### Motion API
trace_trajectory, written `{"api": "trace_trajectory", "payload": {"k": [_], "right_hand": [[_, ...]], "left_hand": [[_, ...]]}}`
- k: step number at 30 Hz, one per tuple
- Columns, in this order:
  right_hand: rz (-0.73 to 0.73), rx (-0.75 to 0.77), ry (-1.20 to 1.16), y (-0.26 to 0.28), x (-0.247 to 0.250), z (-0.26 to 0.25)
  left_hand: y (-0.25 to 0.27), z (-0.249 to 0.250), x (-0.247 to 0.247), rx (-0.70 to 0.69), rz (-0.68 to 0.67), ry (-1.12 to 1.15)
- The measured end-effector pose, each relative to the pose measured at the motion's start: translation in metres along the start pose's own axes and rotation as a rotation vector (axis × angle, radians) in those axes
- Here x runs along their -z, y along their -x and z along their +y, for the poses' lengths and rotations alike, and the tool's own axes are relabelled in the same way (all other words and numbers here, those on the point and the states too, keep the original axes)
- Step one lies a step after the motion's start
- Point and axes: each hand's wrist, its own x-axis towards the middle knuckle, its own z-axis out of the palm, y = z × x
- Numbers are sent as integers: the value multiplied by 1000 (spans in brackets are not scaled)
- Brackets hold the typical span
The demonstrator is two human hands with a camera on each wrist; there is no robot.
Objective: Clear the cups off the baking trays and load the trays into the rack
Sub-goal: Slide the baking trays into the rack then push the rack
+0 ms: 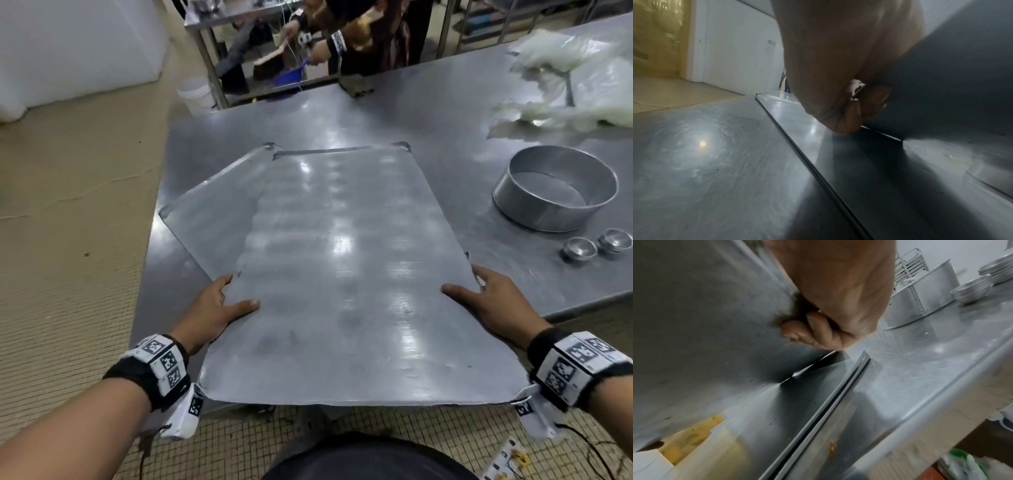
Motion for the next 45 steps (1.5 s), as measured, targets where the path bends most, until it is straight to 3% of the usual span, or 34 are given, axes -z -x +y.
{"api": "trace_trajectory", "payload": {"k": [10, 19, 34, 37, 45], "right_hand": [[-8, 76, -63, -6, 14, -18], [-102, 290, 64, -44, 15, -104], [-270, 555, 168, -96, -126, -208], [-304, 588, 180, -97, -147, -221], [-561, 594, 99, -99, -174, -246]], "left_hand": [[20, 16, 0, -104, 85, 34], [55, 50, 29, -204, 192, 126], [143, 30, 137, -234, 531, 293], [166, 23, 141, -226, 605, 318], [226, 16, 110, -202, 843, 338]]}}
